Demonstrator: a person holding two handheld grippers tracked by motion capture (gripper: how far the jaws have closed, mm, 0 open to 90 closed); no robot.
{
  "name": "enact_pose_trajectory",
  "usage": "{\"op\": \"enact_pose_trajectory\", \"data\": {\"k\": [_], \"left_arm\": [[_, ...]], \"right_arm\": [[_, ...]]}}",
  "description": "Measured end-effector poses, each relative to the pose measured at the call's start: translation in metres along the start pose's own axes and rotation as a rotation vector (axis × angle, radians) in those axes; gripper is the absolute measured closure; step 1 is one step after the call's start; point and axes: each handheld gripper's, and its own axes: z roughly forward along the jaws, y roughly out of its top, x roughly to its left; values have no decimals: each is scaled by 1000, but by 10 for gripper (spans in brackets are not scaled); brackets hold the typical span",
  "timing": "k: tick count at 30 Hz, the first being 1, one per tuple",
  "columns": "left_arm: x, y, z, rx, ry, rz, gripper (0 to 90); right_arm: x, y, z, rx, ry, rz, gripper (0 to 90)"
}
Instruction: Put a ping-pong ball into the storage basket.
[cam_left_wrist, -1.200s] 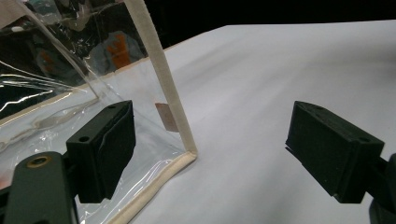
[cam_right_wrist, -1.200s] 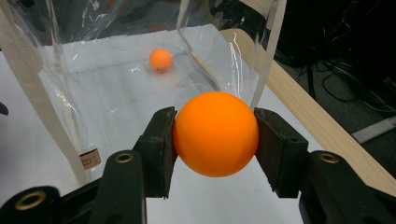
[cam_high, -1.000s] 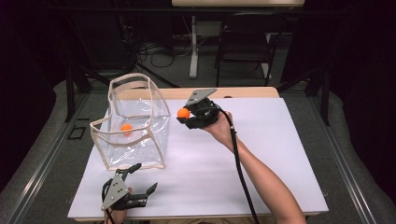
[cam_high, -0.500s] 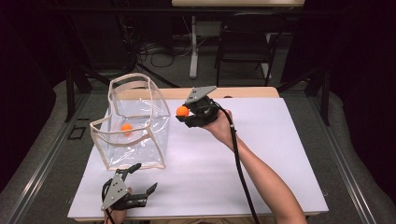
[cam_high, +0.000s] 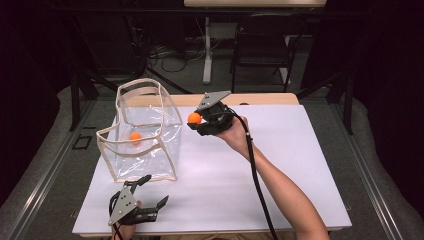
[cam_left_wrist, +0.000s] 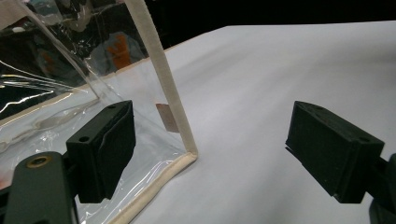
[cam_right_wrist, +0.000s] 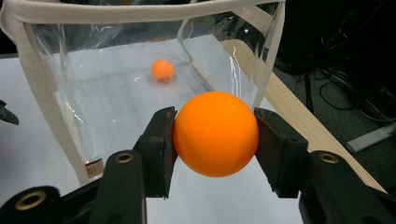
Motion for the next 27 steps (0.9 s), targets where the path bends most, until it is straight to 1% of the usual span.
{"op": "enact_pose_trajectory", "data": {"k": [5,27], "left_arm": [[0,0,0,0,0,0,156],[0,0,-1,2,1,1,155]], "right_arm": [[0,3,-1,1,0,-6,508],[3,16,-5,-23,-1,-26,508]]}}
